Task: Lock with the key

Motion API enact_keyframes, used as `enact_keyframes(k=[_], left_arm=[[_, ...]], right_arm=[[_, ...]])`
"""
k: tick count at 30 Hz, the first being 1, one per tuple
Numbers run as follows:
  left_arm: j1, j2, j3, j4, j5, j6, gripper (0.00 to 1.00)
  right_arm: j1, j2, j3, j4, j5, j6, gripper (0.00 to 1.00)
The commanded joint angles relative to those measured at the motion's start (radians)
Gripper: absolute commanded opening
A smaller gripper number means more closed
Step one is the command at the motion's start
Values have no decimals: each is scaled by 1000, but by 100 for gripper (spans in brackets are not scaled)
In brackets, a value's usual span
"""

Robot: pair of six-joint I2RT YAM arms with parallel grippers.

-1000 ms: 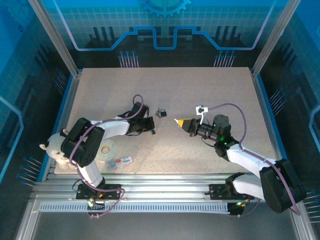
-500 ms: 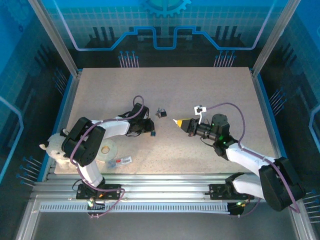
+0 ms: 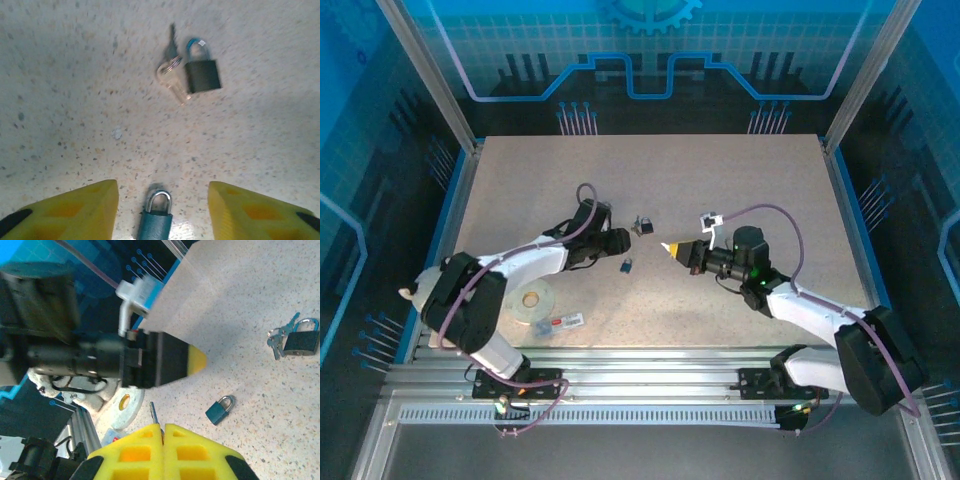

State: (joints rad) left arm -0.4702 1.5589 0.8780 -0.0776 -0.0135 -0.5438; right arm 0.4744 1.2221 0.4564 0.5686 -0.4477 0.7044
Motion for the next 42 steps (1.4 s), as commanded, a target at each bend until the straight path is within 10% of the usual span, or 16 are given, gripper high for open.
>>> enact_keyframes(k=[1, 11, 42], left_arm=[[7, -77, -50, -1, -40, -8, 57], [7, -308, -229, 182, -75, 41, 99], [5, -594, -415, 328, -180, 51, 99]], right_arm=[[28, 8, 33, -44, 69, -41, 0], [154, 93, 89, -121, 248, -94, 0], [377, 473, 311, -249, 642, 23, 0]])
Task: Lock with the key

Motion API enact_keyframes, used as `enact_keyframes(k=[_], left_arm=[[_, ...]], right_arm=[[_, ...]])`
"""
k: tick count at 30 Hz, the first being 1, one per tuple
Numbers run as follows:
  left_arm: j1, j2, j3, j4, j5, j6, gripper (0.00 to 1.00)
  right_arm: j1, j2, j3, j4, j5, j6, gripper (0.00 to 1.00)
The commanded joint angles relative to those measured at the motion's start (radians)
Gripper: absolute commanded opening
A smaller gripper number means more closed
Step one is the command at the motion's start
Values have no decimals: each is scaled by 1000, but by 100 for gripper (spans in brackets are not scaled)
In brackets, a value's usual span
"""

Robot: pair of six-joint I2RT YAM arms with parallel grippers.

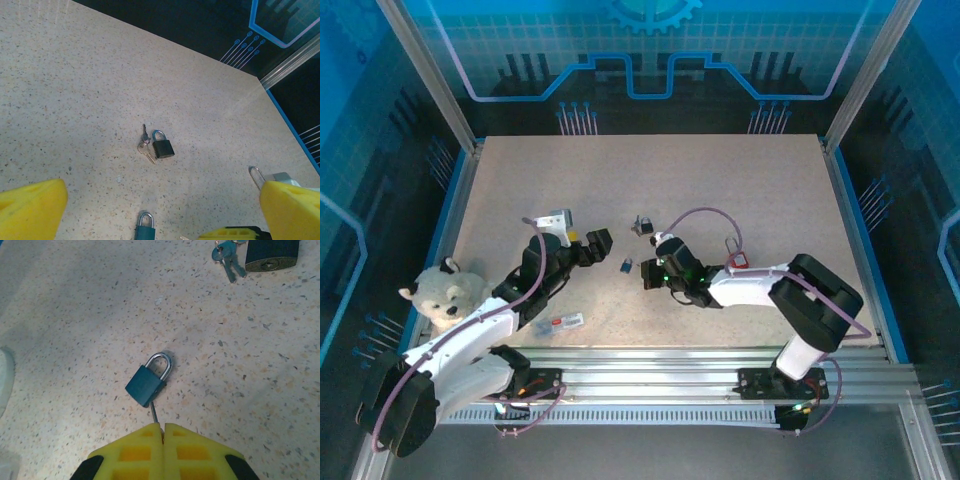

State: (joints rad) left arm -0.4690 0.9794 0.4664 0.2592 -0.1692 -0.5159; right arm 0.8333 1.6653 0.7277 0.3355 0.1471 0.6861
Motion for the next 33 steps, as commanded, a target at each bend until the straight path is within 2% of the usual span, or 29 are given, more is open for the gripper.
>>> enact_keyframes(k=[1, 14, 33], left_arm=[[6, -16, -1, -14, -27, 24, 99], [4, -15, -3, -15, -34, 29, 99], [4, -1, -2, -11, -26, 29, 99]], right_arm=[[18, 39, 44, -14, 61, 50, 0], [16, 170, 145, -28, 94, 91, 0], [17, 263, 205, -18, 103, 153, 0]])
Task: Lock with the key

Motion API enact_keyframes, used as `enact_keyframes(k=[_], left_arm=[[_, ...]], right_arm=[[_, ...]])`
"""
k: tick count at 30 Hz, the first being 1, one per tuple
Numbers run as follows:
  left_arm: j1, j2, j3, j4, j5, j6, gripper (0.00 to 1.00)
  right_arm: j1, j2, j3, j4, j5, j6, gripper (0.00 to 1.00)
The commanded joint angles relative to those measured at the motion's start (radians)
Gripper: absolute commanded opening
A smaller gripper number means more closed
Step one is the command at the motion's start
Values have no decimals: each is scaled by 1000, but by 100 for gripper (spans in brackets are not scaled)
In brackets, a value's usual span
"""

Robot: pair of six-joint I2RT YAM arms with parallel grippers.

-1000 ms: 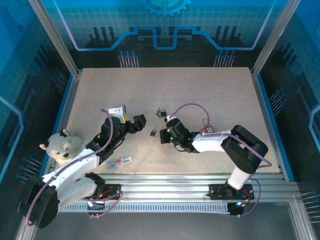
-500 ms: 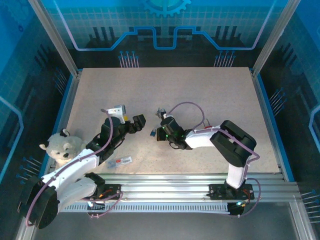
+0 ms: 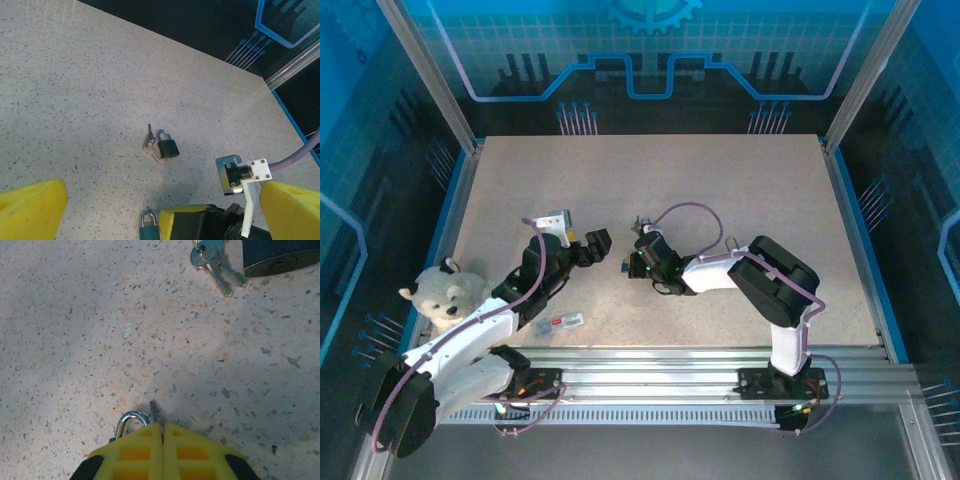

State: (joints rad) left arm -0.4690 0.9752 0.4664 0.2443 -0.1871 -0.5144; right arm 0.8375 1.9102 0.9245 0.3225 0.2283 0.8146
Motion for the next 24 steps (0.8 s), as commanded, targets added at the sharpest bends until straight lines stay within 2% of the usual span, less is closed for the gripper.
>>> enact_keyframes(k=[1, 7, 16, 24], left_arm=[[5, 6, -2, 3, -8, 27, 99], [4, 7, 0, 3, -9, 29, 99], [4, 9, 0, 7, -10, 30, 99], [5, 14, 0, 7, -8, 30, 99]], right_arm=[[13, 15, 8, -8, 21, 23, 0], [13, 4, 8, -18, 16, 20, 0], [14, -41, 3, -43, 9, -3, 17], [16, -107, 5, -93, 27, -43, 27]])
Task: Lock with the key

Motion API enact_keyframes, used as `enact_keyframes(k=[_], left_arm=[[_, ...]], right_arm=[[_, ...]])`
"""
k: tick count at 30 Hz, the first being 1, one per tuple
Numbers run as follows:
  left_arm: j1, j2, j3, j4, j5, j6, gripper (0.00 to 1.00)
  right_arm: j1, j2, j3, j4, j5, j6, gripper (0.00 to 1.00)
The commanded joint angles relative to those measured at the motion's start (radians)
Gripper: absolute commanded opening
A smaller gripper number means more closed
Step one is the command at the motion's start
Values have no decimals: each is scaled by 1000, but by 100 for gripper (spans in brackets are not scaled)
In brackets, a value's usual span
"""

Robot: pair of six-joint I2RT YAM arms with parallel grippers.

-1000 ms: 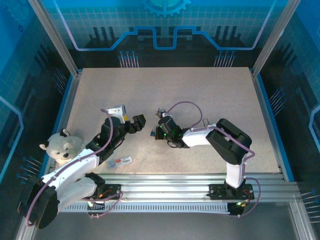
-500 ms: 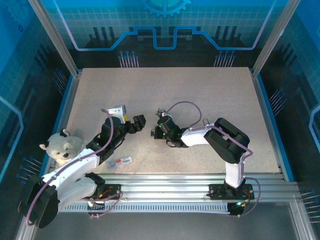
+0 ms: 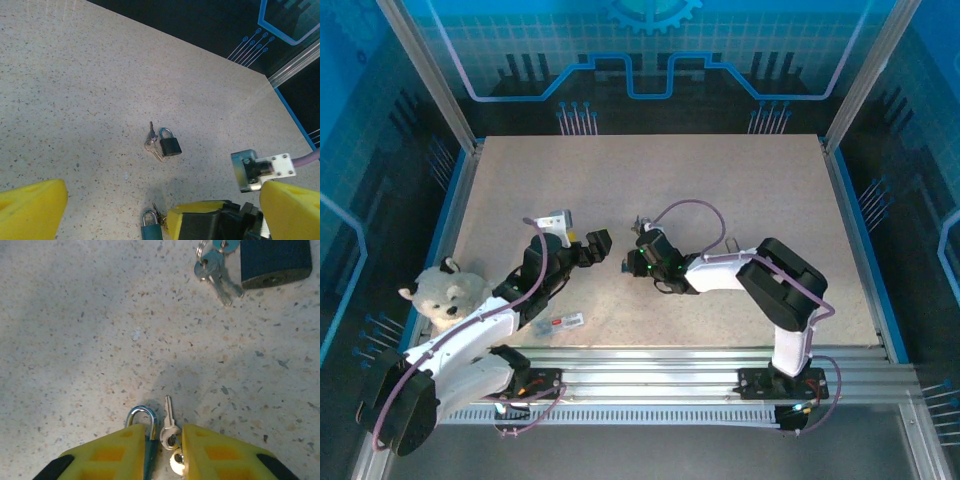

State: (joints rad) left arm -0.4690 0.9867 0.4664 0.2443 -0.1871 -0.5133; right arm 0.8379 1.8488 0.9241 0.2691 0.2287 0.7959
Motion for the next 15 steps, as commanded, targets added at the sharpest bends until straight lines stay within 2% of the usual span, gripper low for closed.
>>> enact_keyframes(k=[1, 5, 15], left_arm=[[4, 3, 0, 8, -8, 28, 99], [4, 4, 0, 9, -9, 29, 99], [4, 6, 0, 11, -5, 29, 99]], right_arm=[[17, -57, 4, -46, 32, -29, 29], [16, -101, 1, -71, 50, -54, 39], [7, -262, -14, -185, 115, -168, 73]])
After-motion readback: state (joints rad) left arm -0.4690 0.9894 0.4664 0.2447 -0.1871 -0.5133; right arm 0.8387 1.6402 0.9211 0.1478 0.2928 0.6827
